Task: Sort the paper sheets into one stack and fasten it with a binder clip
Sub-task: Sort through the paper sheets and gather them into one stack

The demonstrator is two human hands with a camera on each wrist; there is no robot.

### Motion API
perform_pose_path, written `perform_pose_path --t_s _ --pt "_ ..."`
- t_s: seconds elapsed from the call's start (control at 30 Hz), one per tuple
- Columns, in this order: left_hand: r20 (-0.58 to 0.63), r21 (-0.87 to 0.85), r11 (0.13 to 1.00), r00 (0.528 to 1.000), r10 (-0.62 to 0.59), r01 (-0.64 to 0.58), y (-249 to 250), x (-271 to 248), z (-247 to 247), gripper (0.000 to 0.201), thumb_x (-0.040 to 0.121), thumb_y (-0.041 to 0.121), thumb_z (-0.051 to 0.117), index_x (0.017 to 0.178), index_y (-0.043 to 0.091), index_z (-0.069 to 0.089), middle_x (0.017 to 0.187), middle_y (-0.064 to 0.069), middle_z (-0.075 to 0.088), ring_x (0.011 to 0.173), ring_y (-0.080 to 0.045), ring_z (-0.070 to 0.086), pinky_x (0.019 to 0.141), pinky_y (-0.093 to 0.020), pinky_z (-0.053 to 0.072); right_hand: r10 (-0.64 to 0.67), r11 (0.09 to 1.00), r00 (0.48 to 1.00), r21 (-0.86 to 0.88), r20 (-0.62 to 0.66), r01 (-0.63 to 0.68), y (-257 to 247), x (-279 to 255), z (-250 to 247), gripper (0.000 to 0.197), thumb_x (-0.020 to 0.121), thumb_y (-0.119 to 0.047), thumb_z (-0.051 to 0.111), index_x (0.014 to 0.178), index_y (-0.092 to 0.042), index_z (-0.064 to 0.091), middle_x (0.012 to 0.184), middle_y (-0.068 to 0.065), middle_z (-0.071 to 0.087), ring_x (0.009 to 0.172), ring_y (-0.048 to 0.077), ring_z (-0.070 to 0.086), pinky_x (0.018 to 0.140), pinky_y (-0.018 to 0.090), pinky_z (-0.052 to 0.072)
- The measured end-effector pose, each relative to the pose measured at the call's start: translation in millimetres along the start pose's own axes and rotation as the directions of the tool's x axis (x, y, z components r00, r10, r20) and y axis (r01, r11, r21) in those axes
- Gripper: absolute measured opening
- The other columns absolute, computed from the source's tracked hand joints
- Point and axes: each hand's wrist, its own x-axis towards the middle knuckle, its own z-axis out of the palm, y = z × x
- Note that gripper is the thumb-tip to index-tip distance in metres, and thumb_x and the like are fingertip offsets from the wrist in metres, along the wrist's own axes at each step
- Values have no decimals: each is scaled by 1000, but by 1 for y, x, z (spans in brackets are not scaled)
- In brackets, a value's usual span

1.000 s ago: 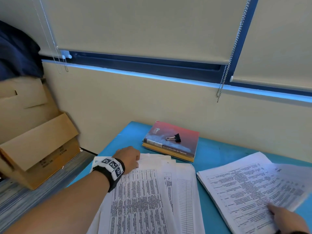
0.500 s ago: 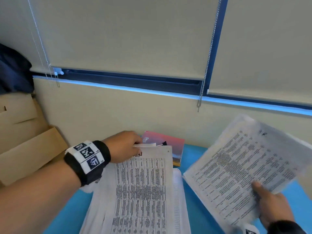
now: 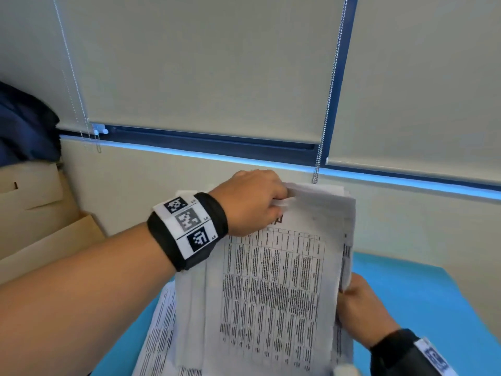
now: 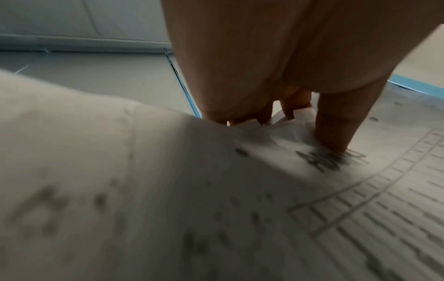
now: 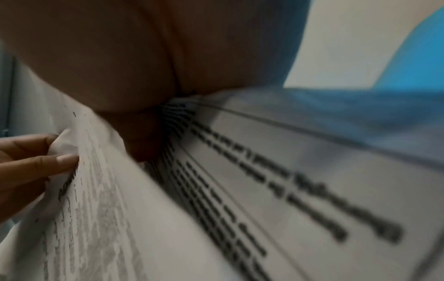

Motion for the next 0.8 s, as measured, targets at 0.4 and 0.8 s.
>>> perform_pose_path --t_s 0.4,0.8 --pt "19 -52 998 1000 -24 25 -8 -14 11 24 98 33 46 94 16 62 86 3 52 77 -18 55 71 -37 49 -62 916 997 399 42 40 7 -3 15 59 65 -51 80 111 -15 71 110 3 75 105 21 70 97 48 50" --pt "-206 -927 373 782 -589 36 -69 -75 86 76 54 40 70 126 29 50 130 3 56 121 -10 52 101 -25 42 101 877 989 479 -109 -37 35 -4 21 87 39 -69 84 103 -12 75 101 6 77 97 25 72 93 48 52"
